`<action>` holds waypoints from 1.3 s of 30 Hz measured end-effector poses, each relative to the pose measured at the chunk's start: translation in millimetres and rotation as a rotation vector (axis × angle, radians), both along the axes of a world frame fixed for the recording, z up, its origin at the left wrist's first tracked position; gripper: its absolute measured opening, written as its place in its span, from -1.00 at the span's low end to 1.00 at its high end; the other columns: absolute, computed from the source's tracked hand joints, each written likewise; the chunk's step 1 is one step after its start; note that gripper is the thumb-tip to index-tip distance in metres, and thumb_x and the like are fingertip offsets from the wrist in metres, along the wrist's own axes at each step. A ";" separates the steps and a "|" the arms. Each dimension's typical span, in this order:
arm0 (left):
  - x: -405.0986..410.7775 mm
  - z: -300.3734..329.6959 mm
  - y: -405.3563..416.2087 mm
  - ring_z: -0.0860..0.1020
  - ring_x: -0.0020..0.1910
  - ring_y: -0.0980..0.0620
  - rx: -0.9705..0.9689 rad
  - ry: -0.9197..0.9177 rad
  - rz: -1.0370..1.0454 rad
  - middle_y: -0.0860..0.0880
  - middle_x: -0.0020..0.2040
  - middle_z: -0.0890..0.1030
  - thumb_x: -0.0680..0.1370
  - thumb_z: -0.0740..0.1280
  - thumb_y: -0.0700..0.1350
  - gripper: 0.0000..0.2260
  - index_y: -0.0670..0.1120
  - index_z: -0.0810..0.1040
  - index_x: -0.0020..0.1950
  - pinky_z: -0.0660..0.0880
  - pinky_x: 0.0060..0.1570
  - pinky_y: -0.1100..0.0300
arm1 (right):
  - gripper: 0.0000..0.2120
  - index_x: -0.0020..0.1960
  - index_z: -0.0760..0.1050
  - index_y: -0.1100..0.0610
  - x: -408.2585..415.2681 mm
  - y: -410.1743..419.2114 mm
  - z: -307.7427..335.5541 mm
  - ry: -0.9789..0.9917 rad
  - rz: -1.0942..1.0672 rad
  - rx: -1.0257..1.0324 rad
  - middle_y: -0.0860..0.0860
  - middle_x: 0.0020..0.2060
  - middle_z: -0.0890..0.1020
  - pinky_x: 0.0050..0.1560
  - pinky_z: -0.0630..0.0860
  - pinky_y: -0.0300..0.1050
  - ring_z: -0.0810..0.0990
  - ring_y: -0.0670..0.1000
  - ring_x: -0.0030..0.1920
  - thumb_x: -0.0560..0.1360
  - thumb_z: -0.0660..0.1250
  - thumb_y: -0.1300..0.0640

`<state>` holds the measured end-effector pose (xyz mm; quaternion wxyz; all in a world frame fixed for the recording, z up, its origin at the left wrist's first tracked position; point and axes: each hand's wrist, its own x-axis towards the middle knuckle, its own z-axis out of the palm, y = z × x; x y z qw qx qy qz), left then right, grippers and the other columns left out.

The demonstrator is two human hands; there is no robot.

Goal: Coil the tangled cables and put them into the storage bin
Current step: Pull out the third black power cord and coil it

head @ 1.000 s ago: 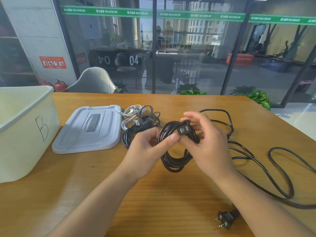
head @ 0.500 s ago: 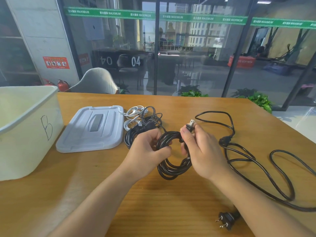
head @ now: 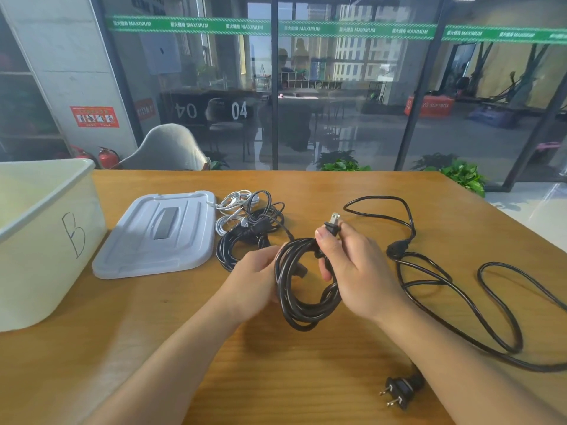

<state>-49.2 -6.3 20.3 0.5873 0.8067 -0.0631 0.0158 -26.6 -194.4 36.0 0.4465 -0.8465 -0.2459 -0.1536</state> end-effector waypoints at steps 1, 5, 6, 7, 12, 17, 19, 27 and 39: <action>0.0 -0.5 0.6 0.62 -0.26 0.15 -0.028 0.030 -0.015 0.11 -0.14 0.74 0.69 0.28 -0.12 -0.78 0.03 0.73 0.04 0.54 -0.28 0.32 | -0.60 -0.15 0.43 -0.01 -0.5 0.7 -0.7 0.010 0.009 -0.005 -0.10 -0.42 0.61 -0.27 0.38 -0.36 0.57 -0.10 -0.39 0.67 0.04 -0.23; -0.1 -3.6 3.8 0.66 -0.24 0.10 -0.055 0.039 -0.057 0.02 -0.19 0.74 0.61 0.46 -0.06 -0.96 0.07 0.70 0.03 0.58 -0.24 0.25 | -0.59 -0.09 0.45 0.01 0.2 1.6 -3.3 0.053 0.042 0.022 -0.09 -0.44 0.60 -0.27 0.38 -0.33 0.60 -0.06 -0.36 0.64 0.04 -0.27; -0.1 -4.5 4.3 0.68 -0.22 0.08 -0.047 0.039 -0.067 -0.02 -0.19 0.74 0.59 0.49 -0.07 -0.94 0.10 0.70 0.02 0.59 -0.21 0.24 | -0.59 -0.08 0.45 0.01 0.5 1.0 -3.6 0.056 0.044 0.029 -0.08 -0.43 0.60 -0.27 0.38 -0.32 0.60 -0.05 -0.36 0.64 0.04 -0.27; 0.1 -5.6 4.6 0.71 -0.18 0.05 -0.042 0.048 -0.077 -0.04 -0.16 0.75 0.57 0.51 -0.09 -0.88 0.15 0.70 0.00 0.62 -0.17 0.22 | -0.59 -0.08 0.45 0.02 0.9 0.6 -4.0 0.056 0.043 0.031 -0.07 -0.43 0.61 -0.28 0.37 -0.33 0.59 -0.06 -0.37 0.64 0.04 -0.27; 2.1 -6.2 4.5 0.70 -0.07 0.02 -0.070 0.103 -0.074 0.01 -0.05 0.75 0.49 0.47 -0.25 -0.73 0.14 0.74 -0.04 0.64 -0.03 0.12 | -0.59 -0.13 0.45 0.01 5.4 -0.9 -6.1 0.020 -0.043 0.024 -0.04 -0.41 0.64 -0.28 0.40 -0.36 0.56 -0.12 -0.41 0.66 0.05 -0.25; -0.2 0.1 5.7 0.68 0.00 0.04 -0.082 0.084 -0.120 0.06 -0.03 0.73 0.54 0.45 -0.32 -0.69 0.10 0.75 0.03 0.60 0.06 0.14 | -0.61 -0.14 0.46 -0.03 13.1 -7.6 -8.9 0.034 -0.137 0.045 -0.06 -0.39 0.66 -0.28 0.44 -0.36 0.60 -0.13 -0.37 0.67 0.06 -0.24; -1.5 2.3 4.8 0.68 0.10 -0.06 -0.069 0.075 -0.149 -0.02 0.03 0.74 0.56 0.43 -0.33 -0.70 0.07 0.75 0.09 0.61 0.18 0.04 | -0.60 -0.12 0.46 -0.06 13.3 -7.1 -10.7 0.043 -0.145 0.034 -0.07 -0.39 0.66 -0.29 0.44 -0.35 0.62 -0.13 -0.36 0.63 0.03 -0.30; -4.2 7.8 4.7 0.66 0.22 -0.05 -0.171 0.098 -0.199 -0.07 0.16 0.73 0.65 0.31 -0.34 -0.71 -0.07 0.69 0.25 0.57 0.29 0.01 | -0.61 -0.11 0.44 -0.02 13.8 -6.3 -12.5 0.118 -0.124 0.088 -0.09 -0.37 0.65 -0.32 0.52 -0.26 0.68 -0.14 -0.33 0.66 0.07 -0.27; -6.0 3.1 -0.5 0.72 0.10 0.00 -0.183 0.073 -0.111 -0.04 0.06 0.76 0.56 0.44 -0.38 -0.66 -0.08 0.59 0.28 0.62 0.18 0.07 | -0.60 -0.05 0.48 -0.07 9.6 -2.3 -13.0 0.136 -0.144 0.098 -0.14 -0.36 0.63 -0.38 0.46 -0.36 0.64 -0.16 -0.35 0.60 0.07 -0.34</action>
